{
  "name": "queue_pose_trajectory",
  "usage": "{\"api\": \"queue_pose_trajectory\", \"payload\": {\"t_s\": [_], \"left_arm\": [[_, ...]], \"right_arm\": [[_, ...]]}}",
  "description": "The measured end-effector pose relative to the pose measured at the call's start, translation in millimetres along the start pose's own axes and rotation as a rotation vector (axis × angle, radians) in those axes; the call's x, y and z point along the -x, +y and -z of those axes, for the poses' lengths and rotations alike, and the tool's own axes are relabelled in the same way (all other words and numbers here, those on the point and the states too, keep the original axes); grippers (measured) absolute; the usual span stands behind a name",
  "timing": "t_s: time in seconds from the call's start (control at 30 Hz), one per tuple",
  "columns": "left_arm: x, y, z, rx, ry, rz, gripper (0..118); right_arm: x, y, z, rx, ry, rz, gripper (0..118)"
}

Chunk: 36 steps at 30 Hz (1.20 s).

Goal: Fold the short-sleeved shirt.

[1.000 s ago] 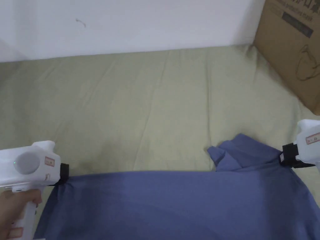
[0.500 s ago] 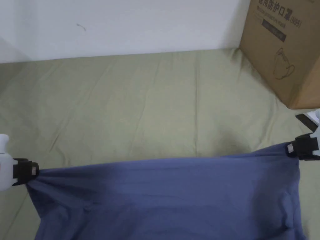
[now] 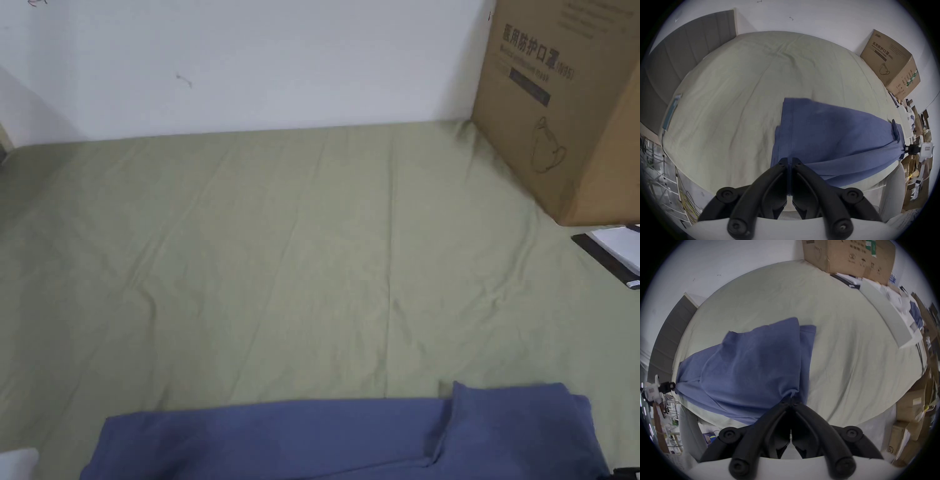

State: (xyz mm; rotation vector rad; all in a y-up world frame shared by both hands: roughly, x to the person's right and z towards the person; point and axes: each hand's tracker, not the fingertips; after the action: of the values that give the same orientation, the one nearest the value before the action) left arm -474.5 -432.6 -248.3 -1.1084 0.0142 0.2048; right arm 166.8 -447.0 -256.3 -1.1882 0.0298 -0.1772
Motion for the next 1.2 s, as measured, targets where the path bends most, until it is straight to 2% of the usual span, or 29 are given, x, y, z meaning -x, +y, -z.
{"api": "queue_pose_trajectory", "payload": {"t_s": [0.03, 0.07, 0.1, 0.13, 0.17, 0.23, 0.33, 0.37, 0.4, 0.5, 0.6, 0.67, 0.7, 0.77, 0.83, 0.87, 0.9, 1.0, 1.03, 1.1, 1.2], "left_arm": [[1, -2, 3, 0.006, -0.007, -0.005, 11], [1, -2, 5, 0.005, -0.011, -0.010, 29], [2, -1, 5, 0.015, -0.026, -0.016, 65], [9, 0, 8, 0.026, -0.014, -0.021, 89], [10, 0, 4, 0.020, -0.010, -0.027, 102], [15, 0, -9, -0.030, -0.015, -0.045, 104], [19, 1, -40, -0.105, -0.057, -0.103, 103], [21, 0, -47, -0.118, -0.072, -0.120, 100], [23, -4, -58, -0.134, -0.102, -0.136, 87], [30, -15, -77, -0.178, -0.204, -0.176, 16], [39, -29, -80, -0.200, -0.238, -0.243, 12], [46, -38, -78, -0.197, -0.238, -0.250, 5], [48, -41, -77, -0.195, -0.227, -0.253, 1], [54, -46, -77, -0.197, -0.222, -0.266, 1], [68, -53, -72, -0.234, -0.256, -0.345, 1], [74, -55, -70, -0.249, -0.289, -0.392, 3], [82, -56, -65, -0.260, -0.333, -0.456, 21], [101, -60, -44, -0.223, -0.463, -0.565, 108], [102, -61, -38, -0.199, -0.477, -0.577, 114], [103, -63, -28, -0.192, -0.542, -0.589, 114], [103, -59, -8, -0.155, -0.565, -0.633, 114]], "right_arm": [[1, -1, 1, -0.015, 0.004, 0.006, 19], [3, 0, 1, -0.023, 0.003, 0.002, 40], [4, 2, 0, -0.031, -0.028, -0.010, 74], [7, 5, -4, -0.034, -0.066, -0.031, 87], [10, 6, -8, -0.044, -0.080, -0.046, 87], [11, 10, -21, -0.102, -0.073, -0.095, 87], [33, 12, -42, -0.149, -0.108, -0.151, 85], [41, 12, -49, -0.165, -0.110, -0.171, 76], [51, 11, -54, -0.184, -0.102, -0.193, 57], [86, 6, -63, -0.247, -0.037, -0.196, 7], [118, -2, -60, -0.298, 0.057, -0.160, 3], [135, -5, -54, -0.309, 0.117, -0.172, 0], [146, -7, -53, -0.319, 0.140, -0.191, 0], [166, -10, -51, -0.327, 0.156, -0.232, 0], [183, -11, -48, -0.296, 0.192, -0.279, 0], [188, -11, -46, -0.299, 0.188, -0.270, 0], [193, -11, -45, -0.288, 0.202, -0.276, 0], [205, -11, -37, -0.251, 0.213, -0.285, 0], [208, -12, -35, -0.240, 0.217, -0.287, 0], [212, -14, -34, -0.217, 0.223, -0.298, 0], [217, -17, -33, -0.193, 0.201, -0.330, 0]]}}
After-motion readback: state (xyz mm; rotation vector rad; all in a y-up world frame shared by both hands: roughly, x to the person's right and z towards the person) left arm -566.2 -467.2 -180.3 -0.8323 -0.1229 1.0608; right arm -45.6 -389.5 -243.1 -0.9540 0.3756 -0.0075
